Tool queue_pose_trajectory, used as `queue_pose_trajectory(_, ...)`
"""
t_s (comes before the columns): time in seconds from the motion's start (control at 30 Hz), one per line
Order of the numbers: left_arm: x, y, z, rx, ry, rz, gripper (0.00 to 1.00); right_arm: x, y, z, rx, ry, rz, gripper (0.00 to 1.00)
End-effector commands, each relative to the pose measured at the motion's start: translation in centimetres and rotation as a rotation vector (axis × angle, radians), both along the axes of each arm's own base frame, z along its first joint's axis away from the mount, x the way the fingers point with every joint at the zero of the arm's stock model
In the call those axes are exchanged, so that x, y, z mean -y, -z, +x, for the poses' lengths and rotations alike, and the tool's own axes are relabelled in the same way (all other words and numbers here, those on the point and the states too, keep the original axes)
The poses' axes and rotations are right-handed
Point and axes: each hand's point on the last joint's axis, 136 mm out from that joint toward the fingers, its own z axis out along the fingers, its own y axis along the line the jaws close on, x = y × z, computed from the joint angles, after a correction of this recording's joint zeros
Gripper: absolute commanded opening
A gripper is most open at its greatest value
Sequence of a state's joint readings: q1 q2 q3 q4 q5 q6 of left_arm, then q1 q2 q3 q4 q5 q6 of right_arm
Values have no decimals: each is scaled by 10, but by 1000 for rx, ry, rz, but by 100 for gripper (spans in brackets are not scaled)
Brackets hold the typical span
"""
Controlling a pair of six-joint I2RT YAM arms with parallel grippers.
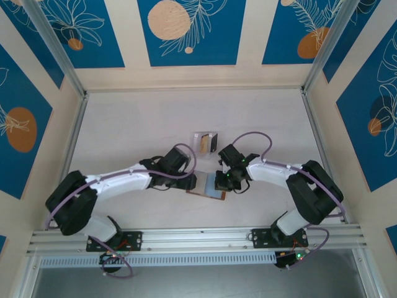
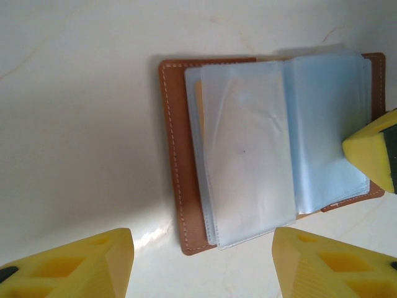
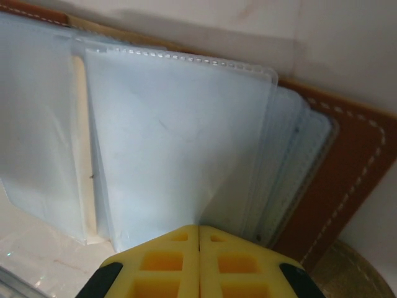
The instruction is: Put the credit cards into the card holder
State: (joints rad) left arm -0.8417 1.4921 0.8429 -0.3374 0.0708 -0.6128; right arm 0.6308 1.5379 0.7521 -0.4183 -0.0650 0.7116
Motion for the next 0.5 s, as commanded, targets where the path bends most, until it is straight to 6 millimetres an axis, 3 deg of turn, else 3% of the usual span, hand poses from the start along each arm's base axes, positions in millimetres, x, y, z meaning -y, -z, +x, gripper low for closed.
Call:
queue_pose_trajectory(0.0,10,8,4,-9,48,22,60,21,9,13,20,-21,-104,9)
queue_pose_trajectory(0.1,12,15,11,-6,36,42,60,16,-9,19,70,-47,-75,15)
queue_pose_trajectory(0.3,15,16,20,14,24,51,59,24,-64,40,179,-37,-57,33)
queue_pose_trajectory(0.47,19,15,27,14,29,49,59,35,-89,77,211,34,-45,40)
